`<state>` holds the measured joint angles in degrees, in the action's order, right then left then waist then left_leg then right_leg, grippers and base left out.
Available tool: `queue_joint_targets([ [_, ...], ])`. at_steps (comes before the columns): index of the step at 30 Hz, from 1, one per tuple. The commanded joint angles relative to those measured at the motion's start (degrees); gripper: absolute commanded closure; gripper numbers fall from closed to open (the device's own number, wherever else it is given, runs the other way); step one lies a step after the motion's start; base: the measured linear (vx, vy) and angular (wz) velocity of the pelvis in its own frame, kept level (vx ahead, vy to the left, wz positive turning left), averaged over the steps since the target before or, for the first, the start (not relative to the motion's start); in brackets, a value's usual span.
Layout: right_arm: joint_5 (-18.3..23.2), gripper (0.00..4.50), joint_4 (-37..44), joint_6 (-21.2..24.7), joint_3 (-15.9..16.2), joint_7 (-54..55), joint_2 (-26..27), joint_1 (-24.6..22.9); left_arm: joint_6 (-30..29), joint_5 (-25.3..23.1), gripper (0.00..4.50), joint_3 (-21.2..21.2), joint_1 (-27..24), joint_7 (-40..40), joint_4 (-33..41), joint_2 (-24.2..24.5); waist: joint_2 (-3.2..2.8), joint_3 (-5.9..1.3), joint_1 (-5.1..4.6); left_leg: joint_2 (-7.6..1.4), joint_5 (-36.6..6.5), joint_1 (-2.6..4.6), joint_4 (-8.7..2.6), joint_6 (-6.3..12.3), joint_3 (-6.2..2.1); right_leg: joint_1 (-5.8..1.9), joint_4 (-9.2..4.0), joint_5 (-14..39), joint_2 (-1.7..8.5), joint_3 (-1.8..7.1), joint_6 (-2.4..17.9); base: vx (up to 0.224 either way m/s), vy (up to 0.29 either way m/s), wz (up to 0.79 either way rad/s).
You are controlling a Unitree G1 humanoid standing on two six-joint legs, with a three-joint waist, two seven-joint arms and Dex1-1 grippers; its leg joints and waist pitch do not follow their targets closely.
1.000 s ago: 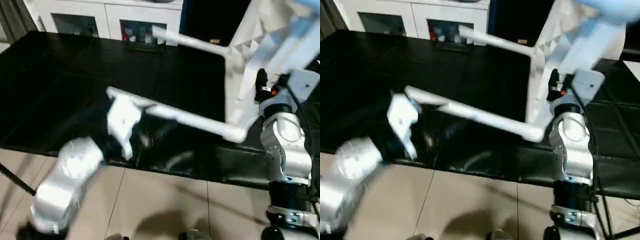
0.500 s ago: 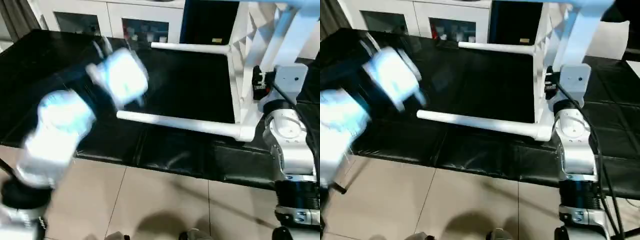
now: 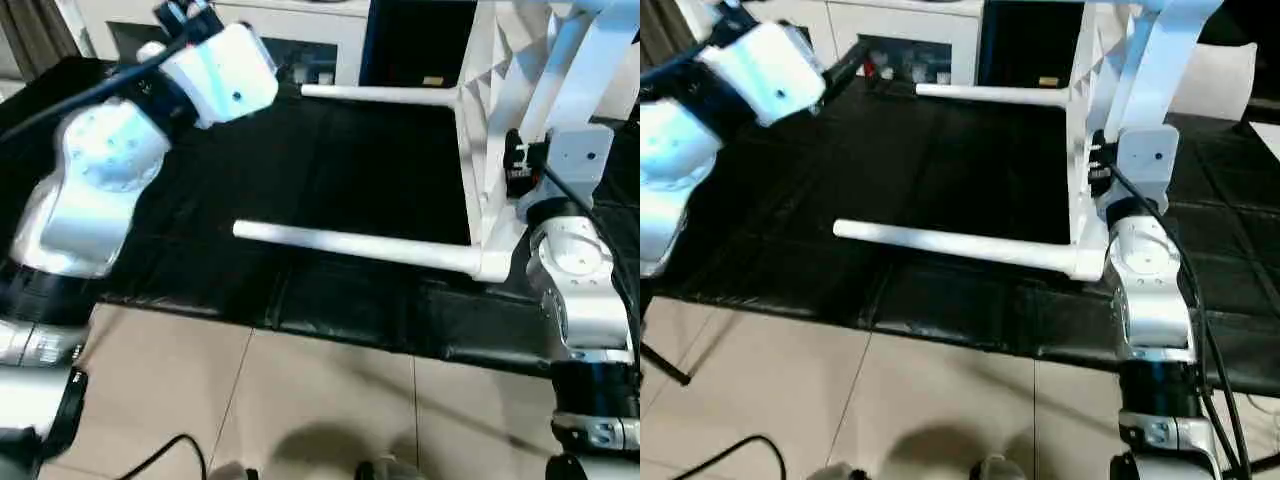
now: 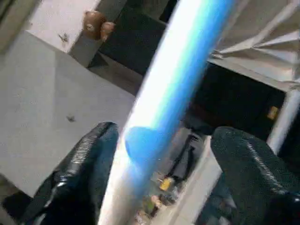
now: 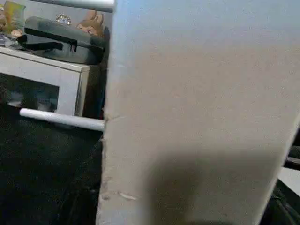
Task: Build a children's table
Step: Flip table
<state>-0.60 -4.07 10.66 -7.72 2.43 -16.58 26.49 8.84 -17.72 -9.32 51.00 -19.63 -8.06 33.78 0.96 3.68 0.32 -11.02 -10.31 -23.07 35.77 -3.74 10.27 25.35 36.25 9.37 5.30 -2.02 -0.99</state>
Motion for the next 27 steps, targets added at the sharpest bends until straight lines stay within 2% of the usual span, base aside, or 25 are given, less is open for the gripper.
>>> queue_joint_targets([
  [1, -4.7, 2.55, 7.6, -2.7, 1.3, -0.5, -2.9, 2.2, 2.7, -1.5, 1.11, -0.9, 2.3, 1.7, -3.6, -0.2, 1.09, -5.12, 0.45, -0.27, -4.4, 0.79, -3.33, 1.39, 0.31, -4.33, -3.15, 5.4, 0.92, 1.46, 10.0, 0.0, 0.0, 0.0],
  [9, -4.5, 2.55, 8.2, -2.4, 1.3, -0.5, -3.1, 2.1, 6.5, -3.1, 1.65, -1.3, 6.0, 4.3, -10.4, -1.2, 0.94, -5.26, 0.49, -0.31, -3.7, 0.84, -3.2, 2.21, 0.33, -4.44, -2.95, 3.5, 0.93, 1.45, 11.3, 0.0, 0.0, 0.0],
  [11, -4.4, 2.55, 8.4, -2.3, 1.3, -0.5, -3.2, 2.0, 8.1, -3.5, 2.01, -1.5, 7.1, 4.7, -13.1, -1.7, 0.98, -5.24, 0.62, -0.31, -4.1, 0.93, -3.21, 2.37, 0.36, -4.42, -3.0, 3.5, 0.96, 1.46, 11.8, 0.0, 0.0, 0.0],
  [15, -4.6, 2.55, 8.7, -2.1, 1.5, -0.7, -3.6, 2.1, 9.3, -3.8, 2.09, -1.4, 8.1, 5.3, -15.3, -1.9, 1.01, -5.25, 0.6, -0.35, -3.9, 0.82, -3.23, 2.57, 0.29, -4.58, -2.96, 3.2, 1.04, 1.45, 11.8, 0.0, 0.0, 0.0],
  [17, -4.9, 2.55, 8.8, -2.2, 1.7, -0.9, -4.1, 2.4, 9.9, -3.7, 2.37, -1.3, 8.6, 5.4, -16.4, -1.9, 0.98, -5.22, 0.79, -0.4, -4.1, 0.93, -3.22, 2.72, 0.34, -4.49, -3.0, 3.4, 1.08, 1.48, 12.0, 0.0, 0.0, 0.0],
  [19, -5.5, 2.55, 8.9, -2.4, 2.0, -1.4, -4.9, 2.9, 10.5, -3.7, 2.41, -1.3, 9.1, 5.5, -17.2, -2.0, 0.96, -5.16, 0.92, -0.46, -4.4, 1.01, -3.25, 2.69, 0.34, -4.37, -3.09, 4.0, 1.03, 1.43, 12.0, 0.0, 0.0, 0.0],
  [20, -6.5, 2.55, 9.1, -2.8, 2.7, -2.8, -6.6, 3.7, 11.0, -3.7, 2.43, -0.9, 9.8, 5.5, -18.5, -2.1, 0.79, -5.19, 0.98, -0.42, -4.5, 1.07, -3.21, 2.58, 0.35, -4.35, -3.08, 4.1, 1.0, 1.44, 12.0, 0.0, 0.0, 0.0],
  [23, -7.8, 2.55, 9.2, -2.7, 3.7, -5.6, -10.1, 5.7, 10.6, -2.4, 2.53, 0.3, 10.3, 5.3, -19.8, -2.5, 1.0, -5.1, 1.45, -0.4, -4.5, 1.07, -3.2, 2.63, 0.42, -4.49, -3.05, 4.1, 0.97, 1.46, 12.0, 0.0, 0.0, 0.0],
  [26, -7.5, 2.55, 8.7, -1.9, 3.8, -10.0, -14.7, 9.4, 8.3, 1.0, 2.59, 2.4, 10.0, 4.0, -19.3, -3.6, 1.04, -5.16, 1.76, -0.4, -4.2, 1.13, -3.07, 2.75, 0.51, -4.46, -3.0, 4.1, 0.98, 1.49, 12.3, 0.0, 0.0, 0.0],
  [27, -7.2, 2.55, 8.0, -1.6, 4.0, -12.1, -16.6, 11.2, 7.4, 2.4, 2.62, 3.2, 9.7, 3.5, -19.1, -4.1, 1.02, -5.24, 1.97, -0.39, -4.0, 1.19, -3.06, 2.92, 0.5, -4.57, -2.82, 3.5, 1.06, 1.45, 13.0, 0.0, 0.0, 0.0],
])
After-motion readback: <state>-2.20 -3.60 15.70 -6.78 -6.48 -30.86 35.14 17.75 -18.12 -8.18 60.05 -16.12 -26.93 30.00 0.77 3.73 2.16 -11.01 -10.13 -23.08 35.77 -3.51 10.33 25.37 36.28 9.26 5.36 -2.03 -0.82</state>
